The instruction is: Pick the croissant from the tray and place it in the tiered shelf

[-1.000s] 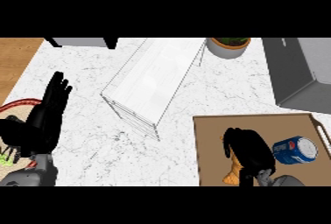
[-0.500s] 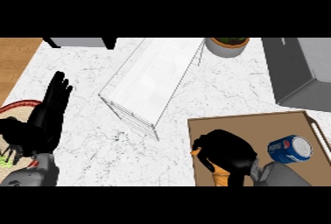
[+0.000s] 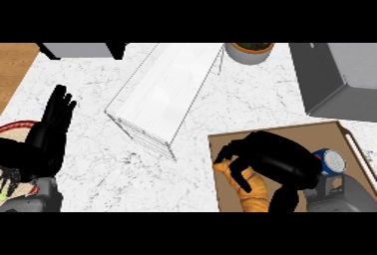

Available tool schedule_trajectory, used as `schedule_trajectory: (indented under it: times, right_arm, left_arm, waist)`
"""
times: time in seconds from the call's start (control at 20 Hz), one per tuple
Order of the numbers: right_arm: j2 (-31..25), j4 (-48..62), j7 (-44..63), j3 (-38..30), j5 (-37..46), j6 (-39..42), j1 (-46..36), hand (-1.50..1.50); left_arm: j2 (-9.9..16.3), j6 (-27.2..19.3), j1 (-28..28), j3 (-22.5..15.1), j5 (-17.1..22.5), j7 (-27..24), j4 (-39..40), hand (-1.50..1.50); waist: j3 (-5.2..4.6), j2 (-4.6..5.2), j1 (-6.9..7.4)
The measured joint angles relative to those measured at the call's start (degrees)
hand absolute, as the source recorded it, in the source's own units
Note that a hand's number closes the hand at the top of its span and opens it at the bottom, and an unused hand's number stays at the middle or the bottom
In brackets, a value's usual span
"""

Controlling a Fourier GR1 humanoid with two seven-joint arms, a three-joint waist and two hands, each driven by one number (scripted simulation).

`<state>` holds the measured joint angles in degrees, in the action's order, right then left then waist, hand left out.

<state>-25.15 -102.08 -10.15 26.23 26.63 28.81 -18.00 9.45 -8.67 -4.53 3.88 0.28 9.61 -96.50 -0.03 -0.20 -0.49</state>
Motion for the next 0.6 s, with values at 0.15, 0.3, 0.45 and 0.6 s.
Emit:
schedule_trajectory:
  times: [0.15,0.3,0.45,0.6]
  right_arm:
    - [1.7,-3.3,5.9,-7.0,-7.0,2.4,-1.8,1.50]
    - [3.3,-5.3,13.0,-12.7,-12.0,3.7,-5.7,1.50]
    - [4.0,-4.7,18.0,-17.2,-14.7,4.9,-10.7,1.50]
    - [5.3,-2.6,20.7,-19.5,-15.2,5.2,-14.7,1.50]
  left_arm:
    - [0.3,0.3,0.3,0.1,0.1,0.6,-0.6,0.00]
    - [0.2,0.8,1.1,0.2,0.1,-1.0,0.2,0.00]
    - [0.1,0.7,-0.1,0.0,0.0,0.5,-0.5,0.00]
    - [-0.3,0.8,-0.5,0.1,-0.2,0.2,0.3,0.00]
  waist:
    - [-0.02,-0.06,-0.05]
    - [-0.04,0.00,0.16]
    - [-0.02,0.07,0.42]
    - [0.00,0.13,0.59]
